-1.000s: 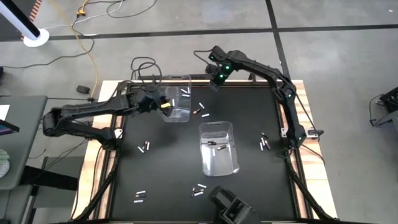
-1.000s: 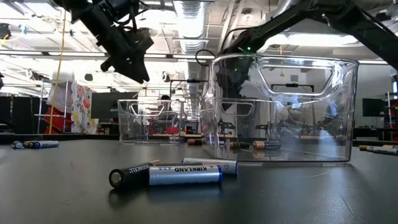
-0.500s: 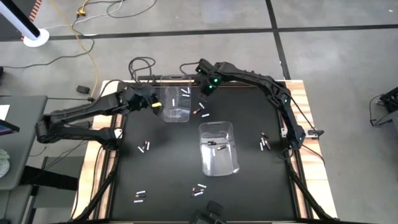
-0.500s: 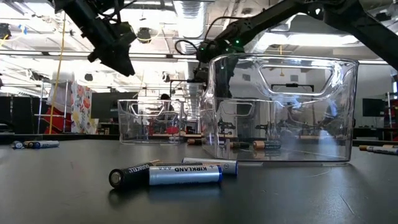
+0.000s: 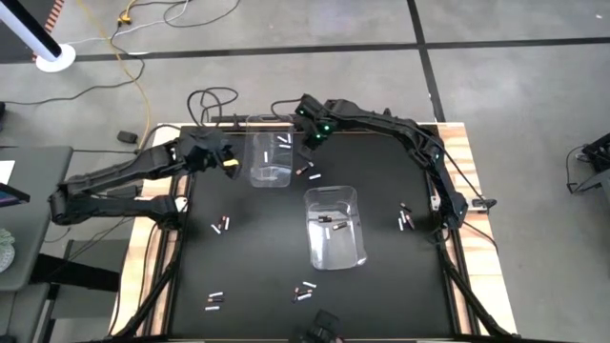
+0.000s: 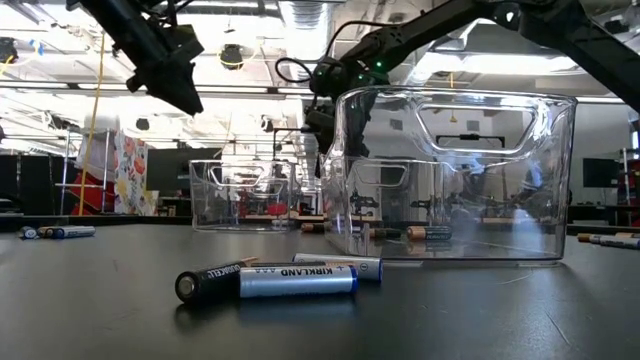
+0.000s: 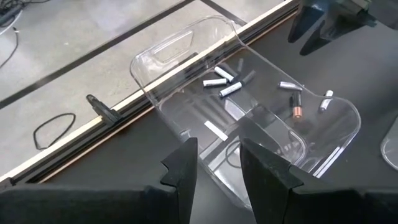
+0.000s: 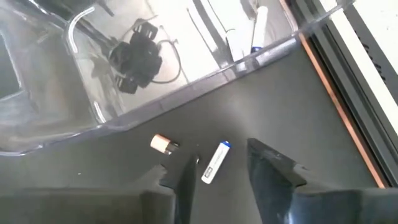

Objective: Sort batteries
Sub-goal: Move the bottom transparent bin to the top right of the table

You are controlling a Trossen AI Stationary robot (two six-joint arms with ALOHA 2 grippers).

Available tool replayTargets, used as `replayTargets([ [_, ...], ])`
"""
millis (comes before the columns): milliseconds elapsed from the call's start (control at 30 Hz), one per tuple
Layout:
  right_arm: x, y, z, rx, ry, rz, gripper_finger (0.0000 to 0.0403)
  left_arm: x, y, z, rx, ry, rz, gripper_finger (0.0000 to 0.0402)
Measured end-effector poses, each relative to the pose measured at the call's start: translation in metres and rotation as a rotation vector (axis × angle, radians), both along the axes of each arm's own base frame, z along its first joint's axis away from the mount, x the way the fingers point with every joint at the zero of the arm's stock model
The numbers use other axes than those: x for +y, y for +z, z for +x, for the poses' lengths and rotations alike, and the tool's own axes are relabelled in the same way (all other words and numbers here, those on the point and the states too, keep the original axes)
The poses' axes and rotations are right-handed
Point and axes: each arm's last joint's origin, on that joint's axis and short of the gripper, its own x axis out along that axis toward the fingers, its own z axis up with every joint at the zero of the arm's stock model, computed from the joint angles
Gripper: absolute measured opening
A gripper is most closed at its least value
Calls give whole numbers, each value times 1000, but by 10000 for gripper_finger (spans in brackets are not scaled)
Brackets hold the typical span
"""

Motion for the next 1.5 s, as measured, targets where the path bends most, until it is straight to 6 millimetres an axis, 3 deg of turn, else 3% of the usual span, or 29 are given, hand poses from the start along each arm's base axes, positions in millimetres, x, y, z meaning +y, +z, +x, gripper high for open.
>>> replayTargets([
  [233,1,-2,-4,41,-9,27,184,-1,-1,-1,28,-11,1,116],
  [600,-9,-3,-11,25,-234,134,172,4,-1,-3,46,-3,21,116],
  [867,-16,-3,-18,33,-294,189,169,12,2,-5,11,43,39,116],
  [1300,-3,-27,-26,148,-275,296,168,13,6,-3,-47,59,46,116],
  [1500,-10,-25,-27,113,-312,299,168,13,5,-3,-53,57,36,116],
])
